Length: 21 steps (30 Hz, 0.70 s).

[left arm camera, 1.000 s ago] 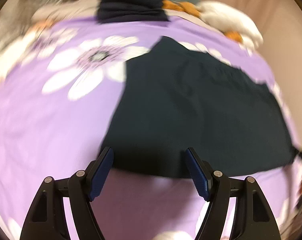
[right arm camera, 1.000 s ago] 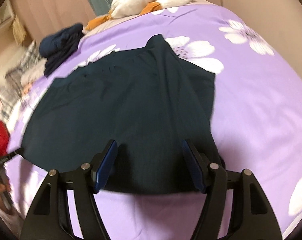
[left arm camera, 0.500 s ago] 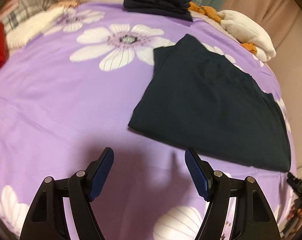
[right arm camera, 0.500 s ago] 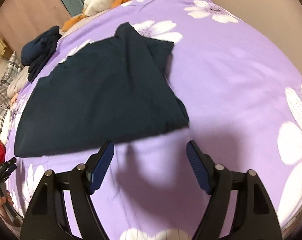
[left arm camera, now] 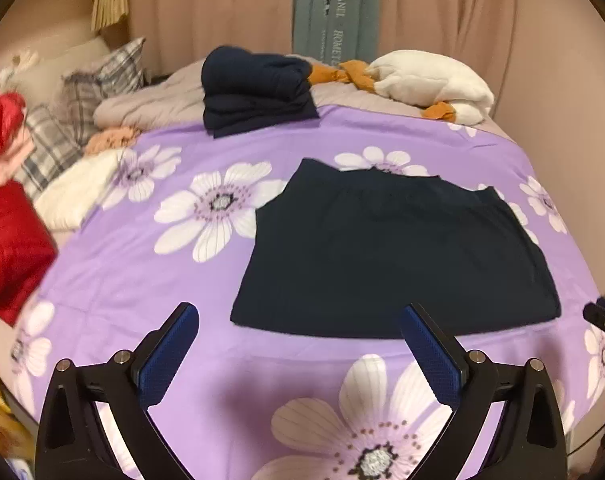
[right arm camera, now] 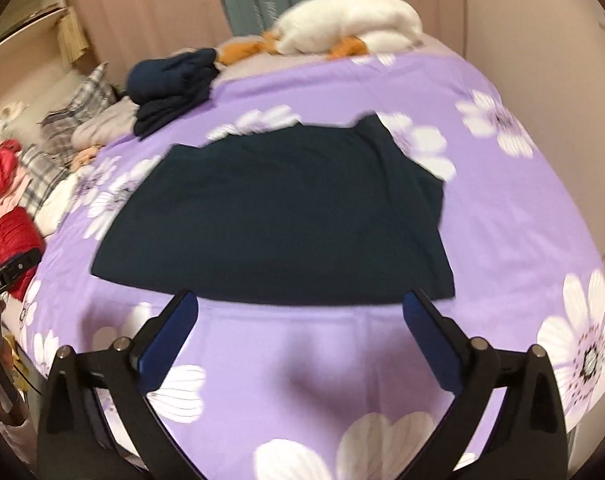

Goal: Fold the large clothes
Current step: 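Open both tools and pull them back from the folded jacket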

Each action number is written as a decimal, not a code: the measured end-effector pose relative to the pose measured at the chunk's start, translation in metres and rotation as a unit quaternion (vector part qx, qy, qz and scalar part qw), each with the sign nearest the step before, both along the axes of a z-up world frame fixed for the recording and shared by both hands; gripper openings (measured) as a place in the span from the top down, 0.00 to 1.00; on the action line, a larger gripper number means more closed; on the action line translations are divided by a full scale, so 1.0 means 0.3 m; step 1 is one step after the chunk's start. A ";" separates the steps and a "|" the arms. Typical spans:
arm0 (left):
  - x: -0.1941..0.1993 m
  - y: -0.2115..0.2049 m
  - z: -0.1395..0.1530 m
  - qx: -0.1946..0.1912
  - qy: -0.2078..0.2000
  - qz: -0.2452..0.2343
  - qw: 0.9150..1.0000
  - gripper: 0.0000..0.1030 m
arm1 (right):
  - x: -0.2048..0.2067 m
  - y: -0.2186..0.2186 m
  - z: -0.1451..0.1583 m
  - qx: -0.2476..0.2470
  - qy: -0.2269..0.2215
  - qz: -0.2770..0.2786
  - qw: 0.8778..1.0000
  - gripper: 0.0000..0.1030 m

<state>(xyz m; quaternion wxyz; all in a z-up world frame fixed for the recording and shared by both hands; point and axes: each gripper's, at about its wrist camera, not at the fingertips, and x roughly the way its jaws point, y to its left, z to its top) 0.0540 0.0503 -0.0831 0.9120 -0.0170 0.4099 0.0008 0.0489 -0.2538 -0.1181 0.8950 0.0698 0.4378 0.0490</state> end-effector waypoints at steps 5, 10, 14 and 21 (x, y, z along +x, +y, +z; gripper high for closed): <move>-0.008 -0.046 0.100 0.019 0.005 -0.017 1.000 0.02 | -0.014 0.067 0.121 -0.012 -0.019 0.016 1.000 0.00; -0.025 -0.097 0.215 0.026 -0.004 -0.036 0.999 0.01 | -0.021 0.101 0.244 -0.007 -0.030 0.008 0.999 0.00; -0.036 -0.128 0.314 0.037 -0.027 -0.027 0.999 0.01 | -0.024 0.142 0.342 -0.028 -0.043 0.010 0.999 0.00; -0.038 -0.156 0.415 0.017 -0.042 -0.037 0.998 0.01 | -0.057 0.198 0.506 -0.038 -0.071 0.034 0.996 0.00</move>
